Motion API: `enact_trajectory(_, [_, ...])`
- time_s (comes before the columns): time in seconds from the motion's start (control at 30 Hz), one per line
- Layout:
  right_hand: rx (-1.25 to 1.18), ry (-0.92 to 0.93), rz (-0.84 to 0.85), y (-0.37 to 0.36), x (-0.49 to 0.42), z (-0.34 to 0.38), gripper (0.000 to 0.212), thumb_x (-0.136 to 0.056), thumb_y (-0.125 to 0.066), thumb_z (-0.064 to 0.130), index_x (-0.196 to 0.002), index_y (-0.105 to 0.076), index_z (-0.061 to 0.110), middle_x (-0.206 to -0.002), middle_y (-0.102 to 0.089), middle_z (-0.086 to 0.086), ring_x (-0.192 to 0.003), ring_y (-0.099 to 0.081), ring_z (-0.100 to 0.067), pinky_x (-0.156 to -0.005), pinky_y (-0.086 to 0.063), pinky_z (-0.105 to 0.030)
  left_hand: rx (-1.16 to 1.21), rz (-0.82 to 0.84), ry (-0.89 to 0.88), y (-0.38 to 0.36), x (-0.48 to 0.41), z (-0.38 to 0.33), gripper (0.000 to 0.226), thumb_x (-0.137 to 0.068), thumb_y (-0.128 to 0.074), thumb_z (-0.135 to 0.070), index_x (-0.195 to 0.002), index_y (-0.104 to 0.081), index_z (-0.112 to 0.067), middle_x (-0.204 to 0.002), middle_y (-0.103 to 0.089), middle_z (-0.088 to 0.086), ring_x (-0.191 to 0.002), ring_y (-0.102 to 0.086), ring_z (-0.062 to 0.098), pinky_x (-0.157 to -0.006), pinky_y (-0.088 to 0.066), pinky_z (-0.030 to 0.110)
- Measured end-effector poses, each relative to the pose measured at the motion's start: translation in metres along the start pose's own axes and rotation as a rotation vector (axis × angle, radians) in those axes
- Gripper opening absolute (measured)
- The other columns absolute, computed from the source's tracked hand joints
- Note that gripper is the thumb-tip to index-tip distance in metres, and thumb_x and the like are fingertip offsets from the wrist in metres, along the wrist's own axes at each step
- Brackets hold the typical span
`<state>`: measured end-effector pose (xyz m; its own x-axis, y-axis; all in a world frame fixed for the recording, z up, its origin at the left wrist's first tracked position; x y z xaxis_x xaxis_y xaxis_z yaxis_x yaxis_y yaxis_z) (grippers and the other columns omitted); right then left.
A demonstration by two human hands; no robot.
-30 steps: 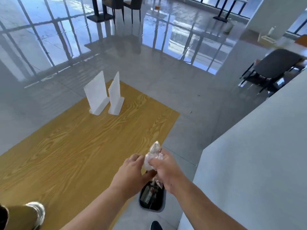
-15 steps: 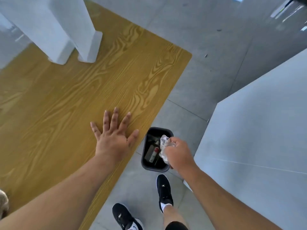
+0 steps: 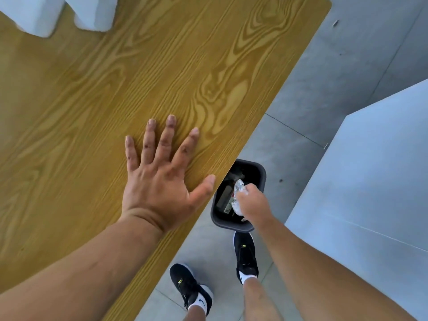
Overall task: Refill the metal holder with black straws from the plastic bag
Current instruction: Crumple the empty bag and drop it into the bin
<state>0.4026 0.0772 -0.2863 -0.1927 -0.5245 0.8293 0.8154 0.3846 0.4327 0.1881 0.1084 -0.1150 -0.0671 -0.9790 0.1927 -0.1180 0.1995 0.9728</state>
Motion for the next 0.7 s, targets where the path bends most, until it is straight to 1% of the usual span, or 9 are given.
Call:
enact_trajectory(0.07, [0.097, 0.015, -0.009, -0.007, -0.017, -0.005, 0.007, -0.101, -0.049, 0.021, -0.094, -0.050, 0.020, -0.112, -0.057, -0.012, -0.095, -0.058, -0.034, -0.078, -0.045, -0.037, 0.004, -0.005, -0.002, 0.000, 0.000, 0.000, 0.092, -0.088, -0.033, -0.085, -0.166, -0.015, -0.041, -0.178, -0.003, 0.001, -0.163, 0.006, 0.032, -0.126, -0.001, 0.068])
enact_trajectory(0.1, [0.136, 0.021, -0.004, -0.010, -0.025, -0.008, 0.005, -0.102, -0.049, 0.020, -0.101, -0.053, 0.018, -0.116, -0.055, -0.012, -0.099, -0.059, -0.036, -0.083, -0.046, -0.038, 0.005, -0.008, -0.001, 0.000, 0.000, 0.000, 0.092, -0.088, -0.035, -0.084, -0.166, -0.017, -0.041, -0.178, -0.004, 0.002, -0.163, 0.005, 0.032, -0.126, -0.001, 0.068])
enact_trajectory(0.17, [0.216, 0.028, 0.003, -0.015, -0.041, -0.013, 0.022, -0.104, -0.048, 0.021, -0.123, -0.057, 0.014, -0.122, -0.052, -0.012, -0.108, -0.060, -0.039, -0.090, -0.047, -0.040, 0.012, -0.014, 0.001, 0.001, 0.000, 0.000, 0.092, -0.087, -0.037, -0.083, -0.166, -0.019, -0.040, -0.177, -0.007, 0.003, -0.163, 0.003, 0.032, -0.126, -0.001, 0.068])
enact_trajectory(0.2, [0.254, 0.028, 0.001, -0.017, -0.047, -0.015, 0.027, -0.104, -0.048, 0.021, -0.128, -0.056, 0.013, -0.124, -0.052, -0.013, -0.111, -0.060, -0.041, -0.092, -0.047, -0.041, 0.017, -0.017, 0.000, 0.001, 0.001, -0.001, 0.092, -0.086, -0.039, -0.083, -0.166, -0.020, -0.040, -0.177, -0.007, 0.003, -0.163, 0.003, 0.033, -0.127, -0.001, 0.068])
enact_trajectory(0.33, [0.391, 0.043, -0.003, -0.023, -0.067, -0.026, 0.029, -0.104, -0.052, 0.027, -0.129, -0.054, 0.011, -0.128, -0.053, -0.017, -0.111, -0.060, -0.044, -0.091, -0.047, -0.042, 0.022, -0.021, 0.002, 0.002, 0.001, 0.000, 0.093, -0.084, -0.043, -0.081, -0.165, -0.023, -0.038, -0.177, -0.009, 0.003, -0.163, 0.001, 0.033, -0.127, -0.002, 0.067])
enact_trajectory(0.43, [0.452, 0.040, 0.006, -0.025, -0.077, -0.033, 0.033, -0.104, -0.053, 0.033, -0.131, -0.051, 0.013, -0.130, -0.053, -0.017, -0.113, -0.060, -0.045, -0.091, -0.048, -0.043, 0.023, -0.026, -0.024, 0.003, 0.001, -0.001, 0.088, -0.088, -0.043, -0.076, -0.165, -0.025, -0.037, -0.177, -0.011, 0.002, -0.163, -0.001, 0.029, -0.128, -0.005, 0.066])
enact_trajectory(0.57, [0.459, -0.003, 0.014, -0.025, -0.086, -0.037, 0.042, -0.103, -0.053, 0.036, -0.140, -0.049, 0.017, -0.132, -0.052, -0.018, -0.117, -0.058, -0.044, -0.094, -0.048, -0.042, 0.008, -0.033, -0.102, 0.002, 0.003, -0.001, 0.078, -0.094, -0.040, -0.071, -0.164, -0.026, -0.038, -0.176, -0.015, 0.001, -0.163, -0.005, 0.027, -0.127, -0.008, 0.066])
enact_trajectory(0.7, [0.432, -0.029, 0.023, -0.023, -0.091, -0.035, 0.045, -0.103, -0.056, 0.037, -0.142, -0.049, 0.017, -0.133, -0.051, -0.018, -0.118, -0.059, -0.044, -0.094, -0.050, -0.043, 0.020, -0.043, -0.092, 0.002, 0.003, 0.000, 0.080, -0.091, -0.043, -0.072, -0.163, -0.029, -0.039, -0.176, -0.018, 0.000, -0.163, -0.008, 0.027, -0.126, -0.010, 0.067])
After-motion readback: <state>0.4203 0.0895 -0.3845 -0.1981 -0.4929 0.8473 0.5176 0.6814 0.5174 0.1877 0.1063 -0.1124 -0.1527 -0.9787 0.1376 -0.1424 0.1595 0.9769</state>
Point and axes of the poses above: each hand's wrist, its own x-axis away from the middle knuckle, its own y-axis out of the back of the hand, z = x × y, the point moved 1 cm from there along -x, towards the middle knuckle
